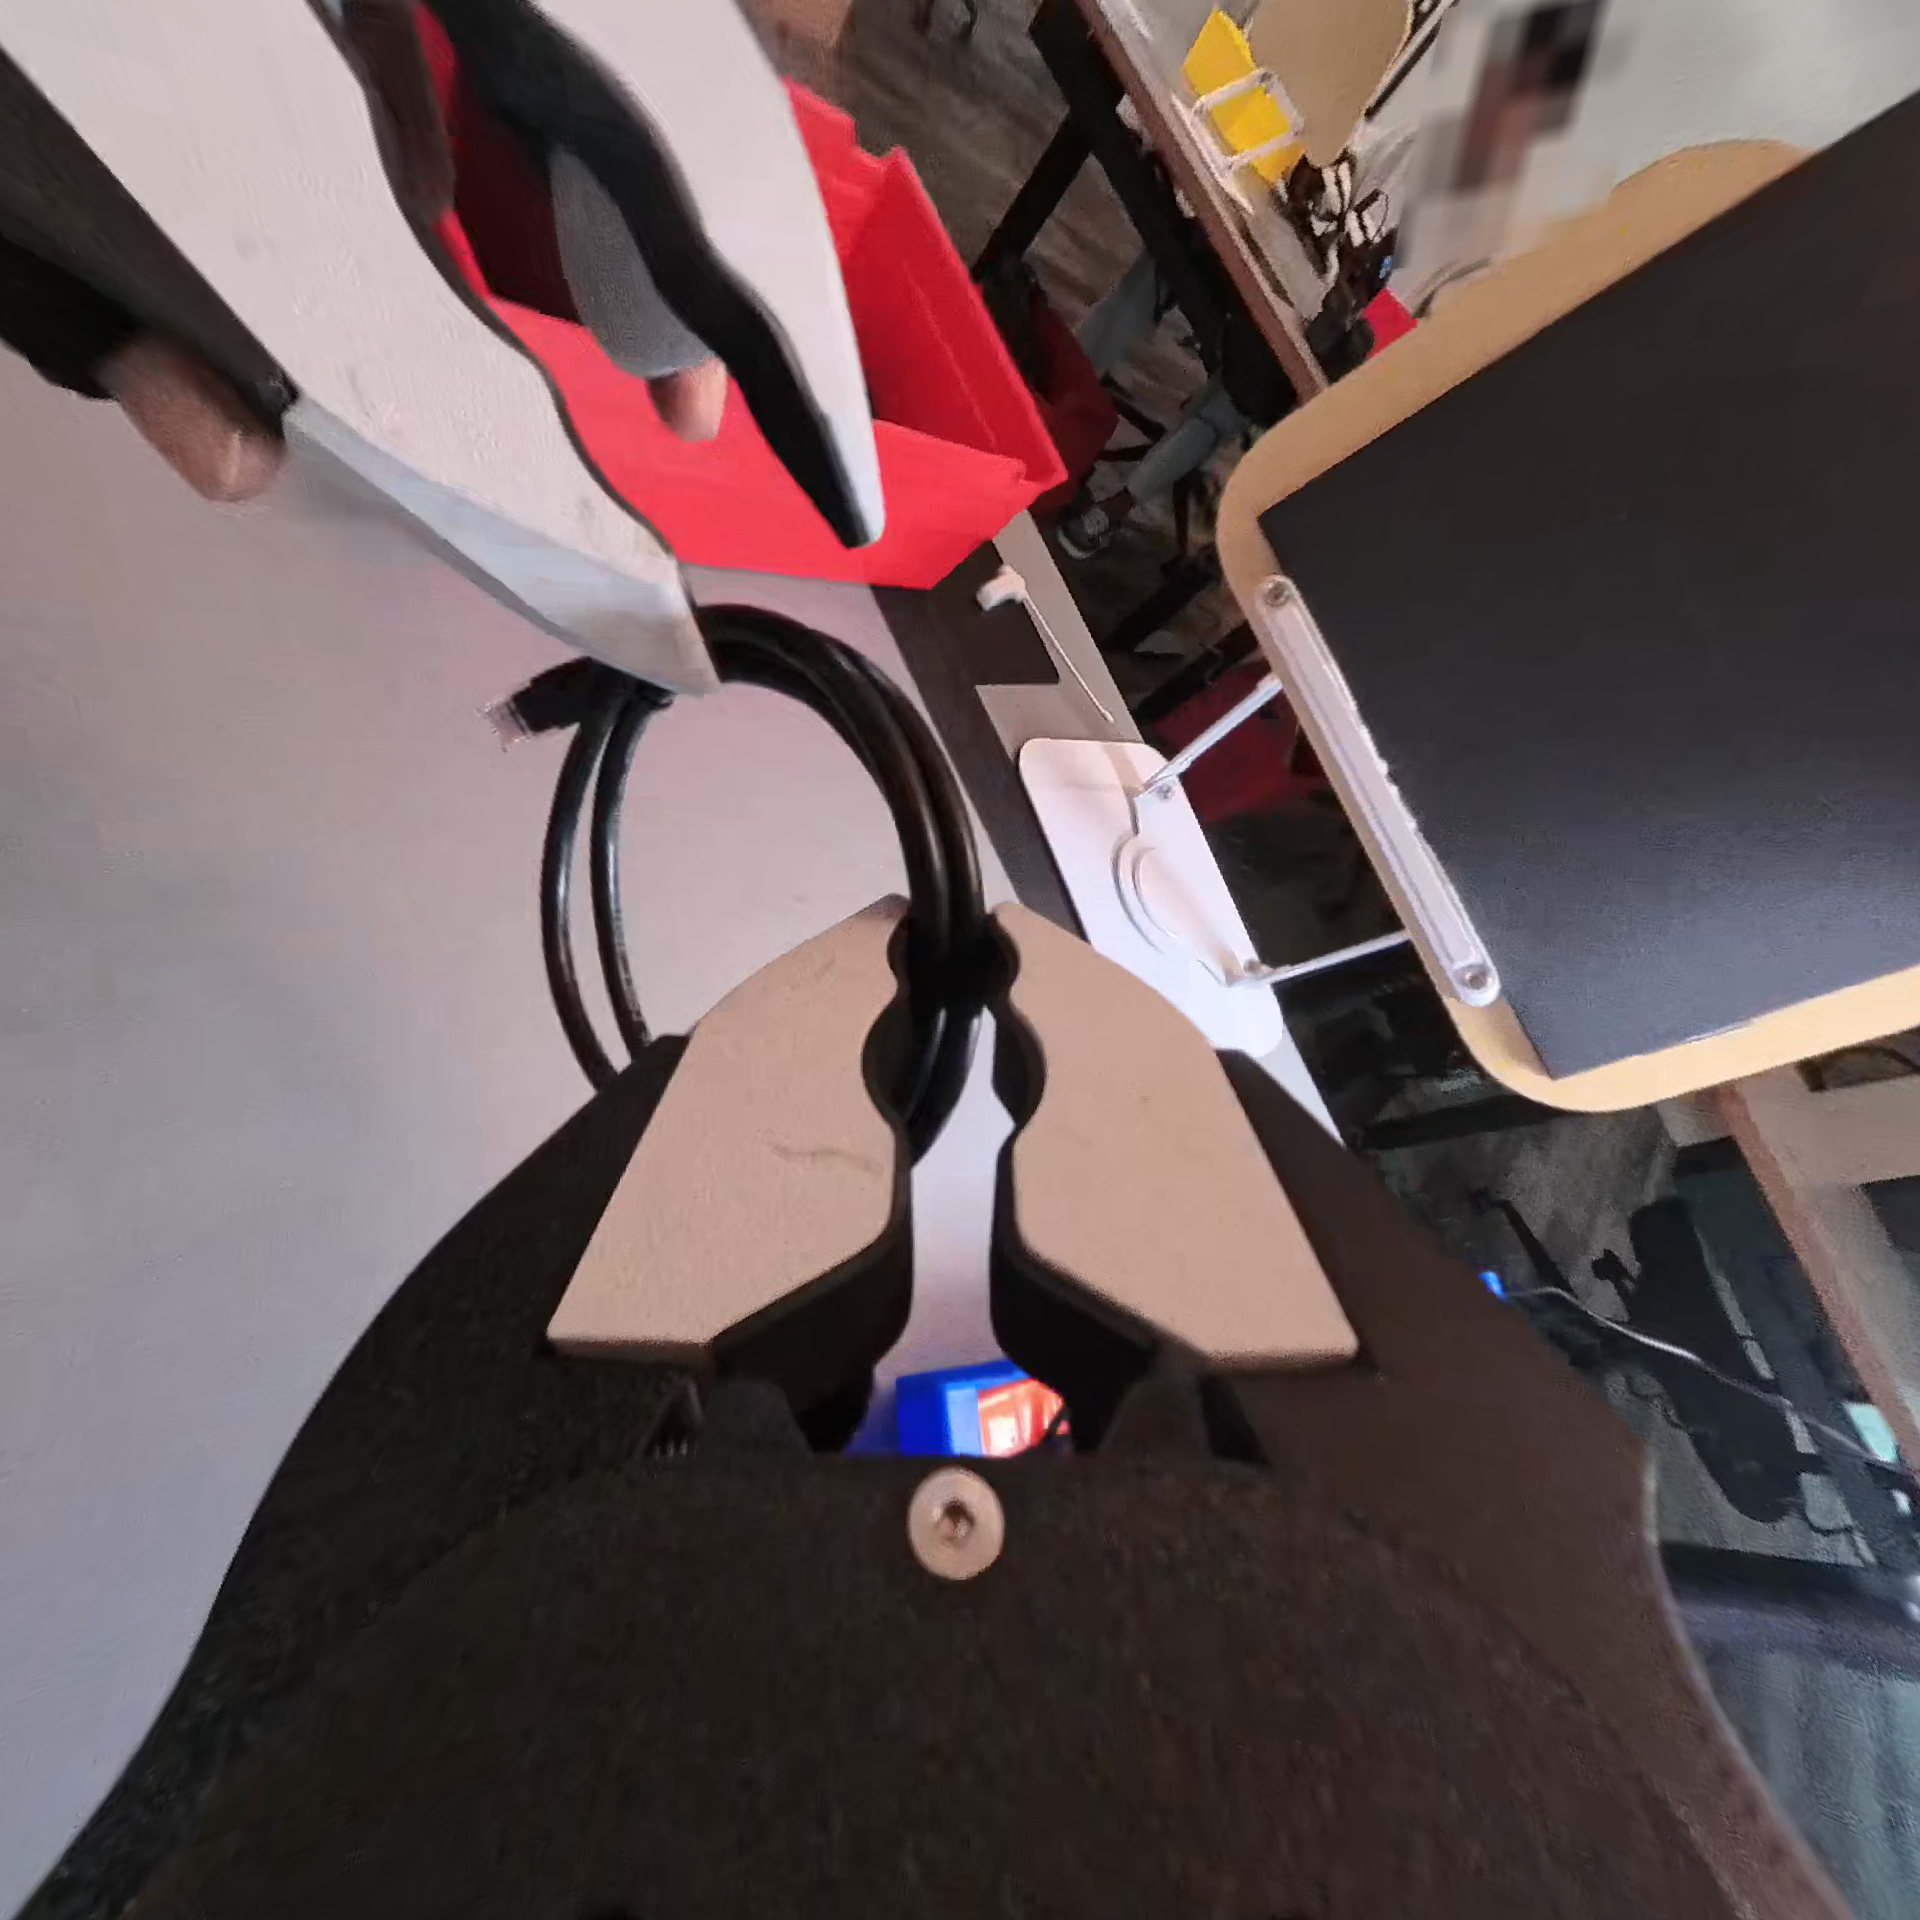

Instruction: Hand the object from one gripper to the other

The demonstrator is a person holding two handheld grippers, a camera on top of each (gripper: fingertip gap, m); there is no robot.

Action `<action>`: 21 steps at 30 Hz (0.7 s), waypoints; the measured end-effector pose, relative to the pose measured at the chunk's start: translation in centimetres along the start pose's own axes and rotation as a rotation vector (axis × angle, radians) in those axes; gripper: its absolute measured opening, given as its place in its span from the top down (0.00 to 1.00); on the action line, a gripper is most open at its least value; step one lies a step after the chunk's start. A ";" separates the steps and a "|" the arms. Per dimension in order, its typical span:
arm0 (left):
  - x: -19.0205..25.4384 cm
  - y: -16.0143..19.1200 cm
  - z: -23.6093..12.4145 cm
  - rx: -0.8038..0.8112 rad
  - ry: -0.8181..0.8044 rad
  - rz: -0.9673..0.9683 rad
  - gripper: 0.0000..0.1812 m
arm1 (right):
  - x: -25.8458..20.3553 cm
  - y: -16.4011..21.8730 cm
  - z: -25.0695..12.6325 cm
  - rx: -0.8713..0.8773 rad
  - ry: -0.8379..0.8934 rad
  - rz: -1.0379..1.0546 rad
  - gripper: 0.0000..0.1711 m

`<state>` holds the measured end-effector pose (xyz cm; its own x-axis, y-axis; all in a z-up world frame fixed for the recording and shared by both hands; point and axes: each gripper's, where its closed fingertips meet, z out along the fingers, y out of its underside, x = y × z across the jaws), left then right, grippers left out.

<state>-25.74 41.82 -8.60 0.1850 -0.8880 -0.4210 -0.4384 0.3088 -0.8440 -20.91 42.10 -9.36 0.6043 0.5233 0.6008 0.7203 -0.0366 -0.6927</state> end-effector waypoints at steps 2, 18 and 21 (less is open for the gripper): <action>1.0 0.0 0.4 -0.021 0.017 0.053 0.78 | -1.1 -0.2 0.3 -0.006 -0.024 -0.052 0.94; -2.6 -0.7 -1.1 0.093 -0.077 -0.129 0.93 | 0.9 -1.9 -0.6 0.117 0.008 0.114 0.91; -2.0 0.1 -0.8 0.041 -0.037 -0.102 0.81 | 0.5 -1.4 -0.4 0.079 0.009 0.057 0.92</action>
<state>-26.81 43.35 -7.60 0.2597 -0.9026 -0.3434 -0.3798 0.2315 -0.8956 -21.46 42.07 -7.89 0.6469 0.5144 0.5630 0.6559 0.0014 -0.7548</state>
